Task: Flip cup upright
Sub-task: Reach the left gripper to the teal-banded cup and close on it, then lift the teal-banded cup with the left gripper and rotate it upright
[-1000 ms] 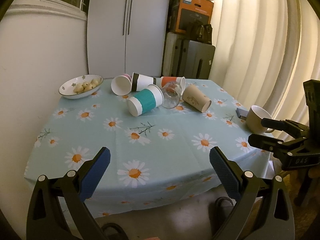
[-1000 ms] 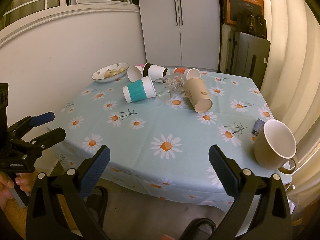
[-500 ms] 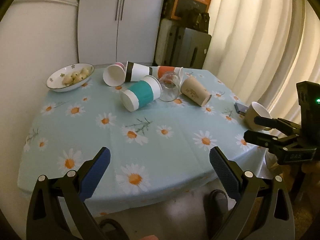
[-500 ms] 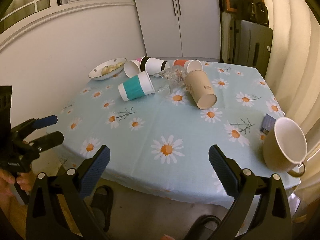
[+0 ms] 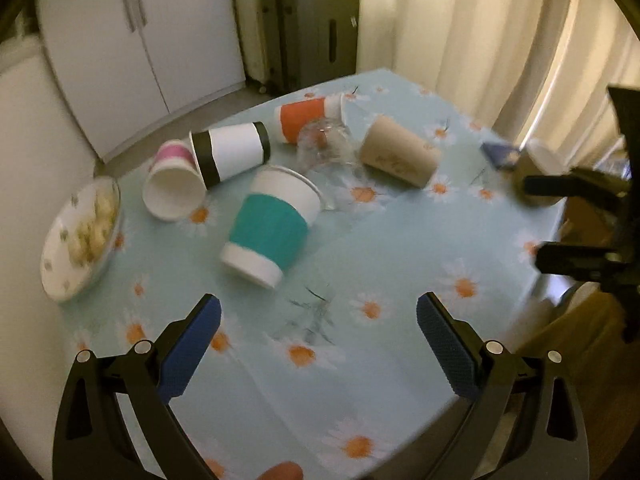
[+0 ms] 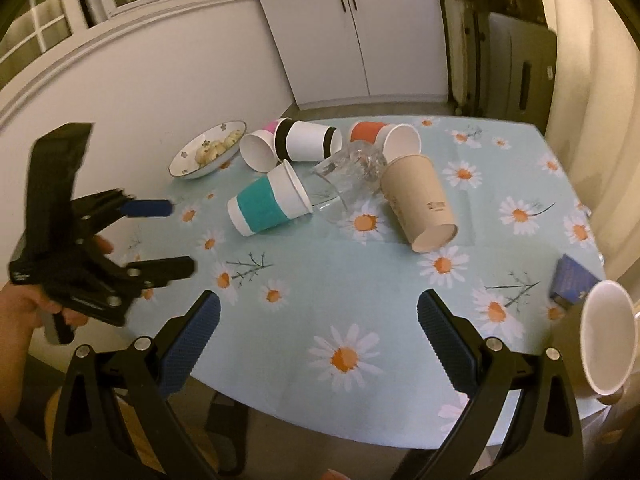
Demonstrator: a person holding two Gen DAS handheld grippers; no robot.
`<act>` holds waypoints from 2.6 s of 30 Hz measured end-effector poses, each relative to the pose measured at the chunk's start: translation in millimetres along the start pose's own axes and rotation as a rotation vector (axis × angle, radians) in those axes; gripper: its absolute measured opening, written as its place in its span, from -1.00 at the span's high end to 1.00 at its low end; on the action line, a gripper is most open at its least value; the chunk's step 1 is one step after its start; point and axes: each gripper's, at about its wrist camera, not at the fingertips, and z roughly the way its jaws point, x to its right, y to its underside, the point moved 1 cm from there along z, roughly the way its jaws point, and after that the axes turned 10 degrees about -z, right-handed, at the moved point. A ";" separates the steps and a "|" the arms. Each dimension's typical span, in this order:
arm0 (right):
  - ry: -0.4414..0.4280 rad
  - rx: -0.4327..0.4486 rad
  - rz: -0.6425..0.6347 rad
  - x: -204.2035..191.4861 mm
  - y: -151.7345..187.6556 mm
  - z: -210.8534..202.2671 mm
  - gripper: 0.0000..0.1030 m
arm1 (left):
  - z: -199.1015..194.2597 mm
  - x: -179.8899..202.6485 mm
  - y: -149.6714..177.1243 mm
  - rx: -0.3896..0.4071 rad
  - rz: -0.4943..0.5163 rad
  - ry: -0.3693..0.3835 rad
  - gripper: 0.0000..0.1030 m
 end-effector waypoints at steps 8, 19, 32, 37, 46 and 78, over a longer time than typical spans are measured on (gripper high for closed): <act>-0.102 -0.059 0.093 5.9 -10.6 31.4 -0.76 | 56.7 -18.6 -41.9 -0.179 0.120 0.022 -0.64; -0.191 -0.106 0.187 28.8 -9.9 63.0 -0.53 | 113.4 -29.3 -68.3 -0.342 0.214 -0.024 -0.30; -0.231 -0.134 0.190 32.6 -12.4 73.1 -0.50 | 104.1 -43.4 -73.1 -0.378 0.193 -0.003 -0.20; -0.255 -0.120 0.204 33.6 -14.7 66.5 -0.50 | 80.8 -48.8 -63.6 -0.362 0.117 0.027 -0.20; -0.273 -0.114 0.193 32.4 -11.5 47.3 -0.50 | 38.1 -64.6 -19.8 -0.287 -0.321 0.173 -0.20; -0.294 -0.229 0.177 27.6 12.7 46.5 -0.51 | 47.1 -42.6 41.9 -0.214 -0.775 0.265 -0.48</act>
